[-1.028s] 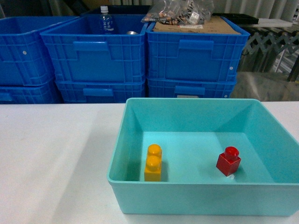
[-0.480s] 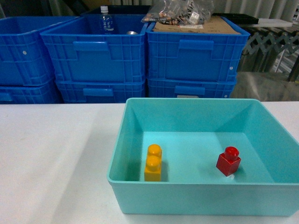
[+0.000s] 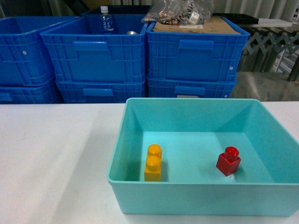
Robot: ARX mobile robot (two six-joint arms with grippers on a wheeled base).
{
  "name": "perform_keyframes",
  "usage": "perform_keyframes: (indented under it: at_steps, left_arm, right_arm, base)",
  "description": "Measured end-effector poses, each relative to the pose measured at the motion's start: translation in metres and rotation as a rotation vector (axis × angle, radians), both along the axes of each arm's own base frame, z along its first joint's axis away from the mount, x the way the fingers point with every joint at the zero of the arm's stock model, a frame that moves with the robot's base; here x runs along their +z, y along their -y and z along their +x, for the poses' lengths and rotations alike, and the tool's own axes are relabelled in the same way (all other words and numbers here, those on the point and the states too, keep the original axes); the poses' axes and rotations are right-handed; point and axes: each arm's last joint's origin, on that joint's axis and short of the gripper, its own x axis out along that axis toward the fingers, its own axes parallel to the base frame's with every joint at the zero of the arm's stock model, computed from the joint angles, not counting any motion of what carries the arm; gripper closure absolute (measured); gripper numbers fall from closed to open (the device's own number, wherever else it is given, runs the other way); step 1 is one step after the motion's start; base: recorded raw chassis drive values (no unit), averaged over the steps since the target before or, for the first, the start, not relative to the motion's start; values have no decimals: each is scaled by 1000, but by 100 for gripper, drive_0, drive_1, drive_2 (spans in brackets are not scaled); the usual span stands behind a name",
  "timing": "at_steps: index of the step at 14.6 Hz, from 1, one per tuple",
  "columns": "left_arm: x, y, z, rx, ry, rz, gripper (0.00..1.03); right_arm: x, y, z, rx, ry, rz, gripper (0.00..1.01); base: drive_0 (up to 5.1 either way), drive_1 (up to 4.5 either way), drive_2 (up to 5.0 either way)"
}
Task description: Pick red block from blue box to shelf
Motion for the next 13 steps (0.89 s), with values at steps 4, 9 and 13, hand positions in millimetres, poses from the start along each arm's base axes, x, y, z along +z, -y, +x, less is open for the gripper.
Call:
perform_keyframes:
  at_steps: [4,9,13]
  left_arm:
    - [0,0,0,0,0,0,5]
    - [0,0,0,0,0,0,5]
    - [0,0,0,0,0,0,5]
  right_arm:
    - [0,0,0,0,0,0,3]
    - [0,0,0,0,0,0,3]
    - [0,0,0,0,0,0,3]
  base:
    - [0,0,0]
    - [0,0,0]
    - [0,0,0]
